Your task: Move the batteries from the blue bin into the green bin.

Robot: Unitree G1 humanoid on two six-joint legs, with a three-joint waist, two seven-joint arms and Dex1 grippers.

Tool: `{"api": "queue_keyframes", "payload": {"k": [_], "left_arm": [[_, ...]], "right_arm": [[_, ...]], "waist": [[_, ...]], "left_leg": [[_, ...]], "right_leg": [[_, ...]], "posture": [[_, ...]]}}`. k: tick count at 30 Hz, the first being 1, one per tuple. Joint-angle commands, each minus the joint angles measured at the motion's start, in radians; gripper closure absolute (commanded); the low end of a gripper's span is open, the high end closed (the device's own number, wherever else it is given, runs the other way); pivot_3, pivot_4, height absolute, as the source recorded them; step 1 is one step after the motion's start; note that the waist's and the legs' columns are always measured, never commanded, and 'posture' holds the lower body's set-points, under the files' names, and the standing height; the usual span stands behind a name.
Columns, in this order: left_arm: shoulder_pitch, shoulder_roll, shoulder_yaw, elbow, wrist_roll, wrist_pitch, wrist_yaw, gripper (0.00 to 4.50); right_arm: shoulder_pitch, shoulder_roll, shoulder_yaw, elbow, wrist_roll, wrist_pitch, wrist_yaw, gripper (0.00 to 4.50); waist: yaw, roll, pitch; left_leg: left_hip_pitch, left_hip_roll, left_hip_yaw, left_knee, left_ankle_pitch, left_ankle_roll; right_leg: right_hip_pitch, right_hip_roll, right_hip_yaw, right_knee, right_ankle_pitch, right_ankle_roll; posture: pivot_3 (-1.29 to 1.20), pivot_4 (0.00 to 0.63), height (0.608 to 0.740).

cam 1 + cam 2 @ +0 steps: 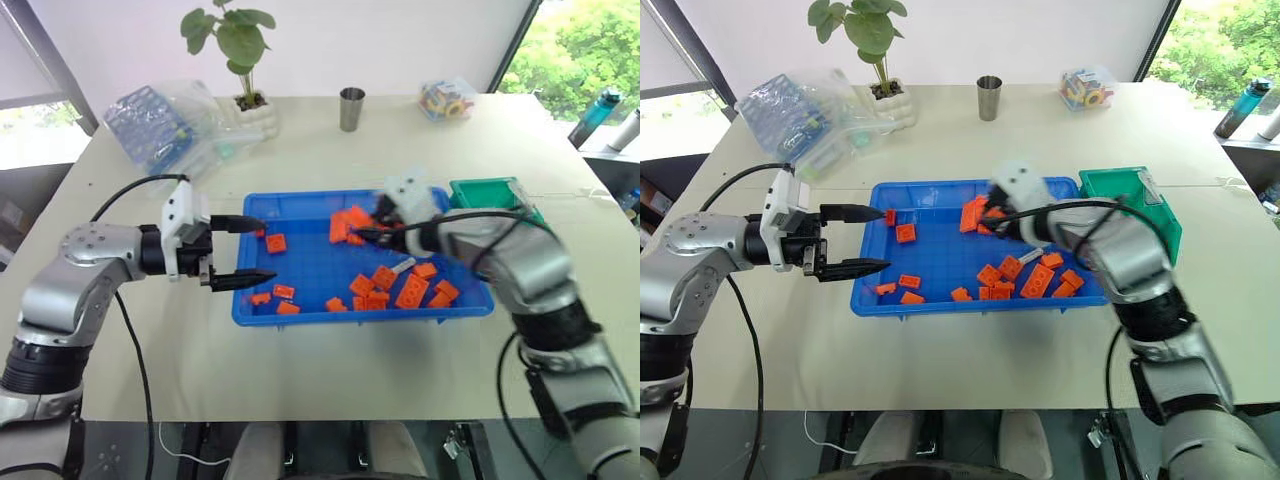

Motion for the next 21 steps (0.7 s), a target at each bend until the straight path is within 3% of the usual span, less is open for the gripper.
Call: {"api": "queue_keyframes", "payload": {"k": [1, 5, 14, 21], "left_arm": [[-0.018, 0.002, 0.013, -0.013, 0.001, -0.017, 0.001, 0.00], [-0.009, 0.007, 0.021, -0.020, -0.003, -0.014, 0.002, 0.00], [0.014, 0.005, 0.029, -0.040, -0.005, -0.015, 0.017, 0.00], [0.025, 0.015, 0.037, -0.050, -0.008, -0.013, 0.020, 0.00]], "right_arm": [[-0.058, 0.040, 0.046, 0.066, -0.047, -0.068, 0.012, 2.29], [-0.133, -0.023, 0.078, 0.107, -0.071, -0.162, 0.143, 0.41], [-0.170, -0.378, 0.096, 0.310, -0.119, -0.617, 0.738, 0.41], [-0.149, -0.372, 0.103, 0.534, -0.235, -0.866, 0.832, 0.41]], "waist": [[0.005, 0.000, 0.000], [0.005, 0.000, 0.000], [0.000, -0.001, 0.001], [-0.004, 0.000, 0.001]], "left_leg": [[0.000, 0.000, 0.000, 0.000, 0.000, 0.000], [-0.001, -0.003, 0.000, 0.001, -0.001, 0.001], [-0.001, -0.003, -0.001, 0.001, -0.002, 0.003], [0.000, -0.001, 0.000, 0.001, -0.001, 0.002]], "right_leg": [[0.000, 0.000, 0.000, 0.000, 0.000, 0.000], [0.000, -0.002, 0.000, 0.000, 0.000, 0.000], [0.001, -0.002, -0.001, -0.001, 0.000, 0.000], [0.001, -0.001, -0.001, -0.001, 0.000, 0.000]], "posture": [[0.00, 0.150, 0.716], [0.00, 0.150, 0.716], [0.00, 0.150, 0.716], [0.00, 0.150, 0.716]]}}
